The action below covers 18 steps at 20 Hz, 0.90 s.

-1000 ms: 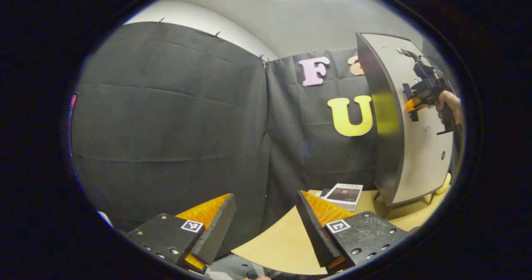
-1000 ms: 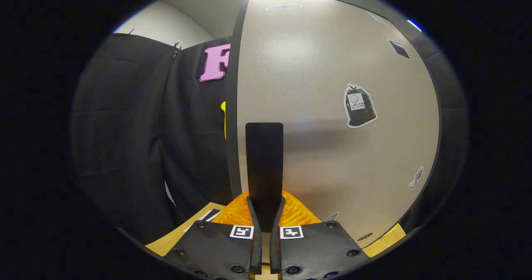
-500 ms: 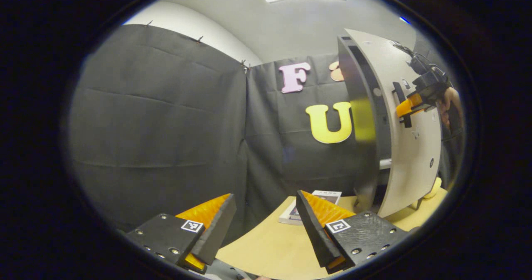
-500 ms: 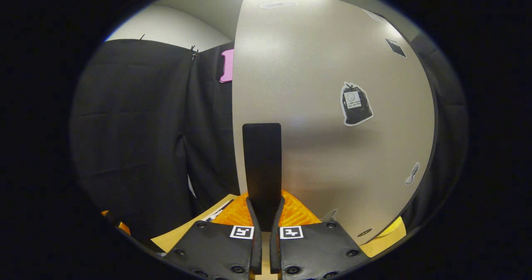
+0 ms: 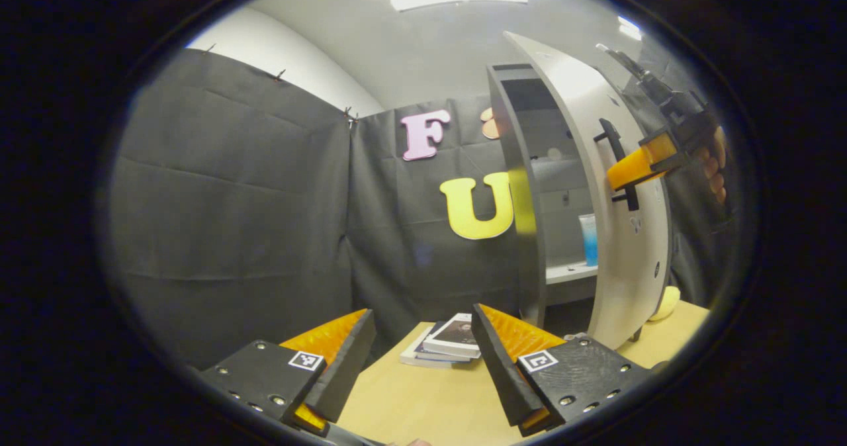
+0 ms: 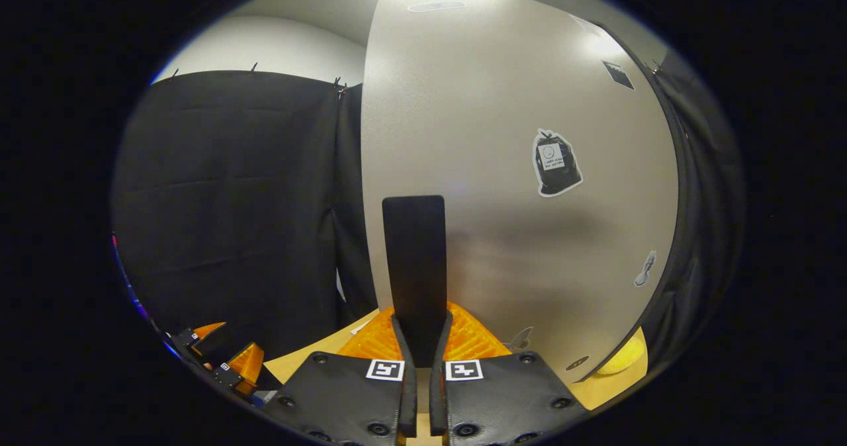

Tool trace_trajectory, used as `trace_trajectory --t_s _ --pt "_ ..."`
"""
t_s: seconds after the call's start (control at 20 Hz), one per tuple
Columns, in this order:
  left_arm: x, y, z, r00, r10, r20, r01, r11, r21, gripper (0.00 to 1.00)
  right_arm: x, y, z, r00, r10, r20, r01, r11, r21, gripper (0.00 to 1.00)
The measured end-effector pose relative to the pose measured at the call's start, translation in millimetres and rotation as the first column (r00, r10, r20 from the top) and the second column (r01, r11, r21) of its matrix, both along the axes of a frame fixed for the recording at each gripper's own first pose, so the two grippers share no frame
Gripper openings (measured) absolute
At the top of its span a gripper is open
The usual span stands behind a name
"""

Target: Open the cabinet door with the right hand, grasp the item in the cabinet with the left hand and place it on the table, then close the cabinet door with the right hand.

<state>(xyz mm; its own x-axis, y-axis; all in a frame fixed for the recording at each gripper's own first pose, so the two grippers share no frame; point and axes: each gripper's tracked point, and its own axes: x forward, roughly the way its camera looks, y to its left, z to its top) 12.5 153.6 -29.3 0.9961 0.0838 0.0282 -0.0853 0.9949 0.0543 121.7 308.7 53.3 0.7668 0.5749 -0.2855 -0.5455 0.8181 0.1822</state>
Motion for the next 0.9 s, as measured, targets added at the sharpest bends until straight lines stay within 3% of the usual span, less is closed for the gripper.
trace_trajectory --t_s 0.5,0.9 --pt "10.5 -91.0 10.5 0.994 -0.113 0.009 0.113 0.994 0.006 0.89 -6.0 -37.5 -2.6 0.992 0.124 -0.019 -0.123 0.991 0.053 0.08" --pt "21.4 -169.5 14.3 0.974 -0.227 0.014 0.227 0.974 -0.013 0.89 -5.7 -60.9 -8.9 0.990 0.138 -0.019 -0.137 0.990 0.044 0.07"
